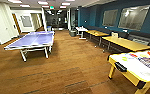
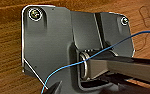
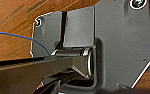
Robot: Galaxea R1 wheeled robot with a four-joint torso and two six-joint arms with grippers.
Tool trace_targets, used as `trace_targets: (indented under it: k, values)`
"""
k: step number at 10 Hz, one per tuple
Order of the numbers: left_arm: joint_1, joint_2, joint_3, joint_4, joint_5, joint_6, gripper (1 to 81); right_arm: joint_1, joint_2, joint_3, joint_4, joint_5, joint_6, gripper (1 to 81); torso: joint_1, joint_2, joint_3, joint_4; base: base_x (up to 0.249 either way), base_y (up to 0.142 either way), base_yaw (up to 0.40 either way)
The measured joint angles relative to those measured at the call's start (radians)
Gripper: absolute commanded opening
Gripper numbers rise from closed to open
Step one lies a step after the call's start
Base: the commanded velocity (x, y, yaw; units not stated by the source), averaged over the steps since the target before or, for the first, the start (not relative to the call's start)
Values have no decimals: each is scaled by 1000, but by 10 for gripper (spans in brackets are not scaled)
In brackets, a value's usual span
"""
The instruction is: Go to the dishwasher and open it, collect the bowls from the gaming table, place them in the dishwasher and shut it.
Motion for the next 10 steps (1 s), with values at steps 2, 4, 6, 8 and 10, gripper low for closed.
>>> trace_targets:
  k: [2,4,6,8,10]
  values:
    - [0,2,0,16,0,0,811,1,-5,0,0,0,0,811,0,0,0,0,0,0,-319]
    - [1,15,0,20,0,0,811,0,-8,-4,-12,-3,0,811,0,0,0,0,0,0,-320]
    - [1,19,0,20,0,0,811,0,-6,-4,-42,1,0,811,0,0,0,0,0,0,-322]
    - [2,17,0,20,0,0,811,1,0,-4,-60,4,0,811,0,0,0,0,0,0,-322]
    - [1,13,0,20,3,-1,811,1,7,-3,-63,4,0,811,0,0,0,0,0,0,-323]
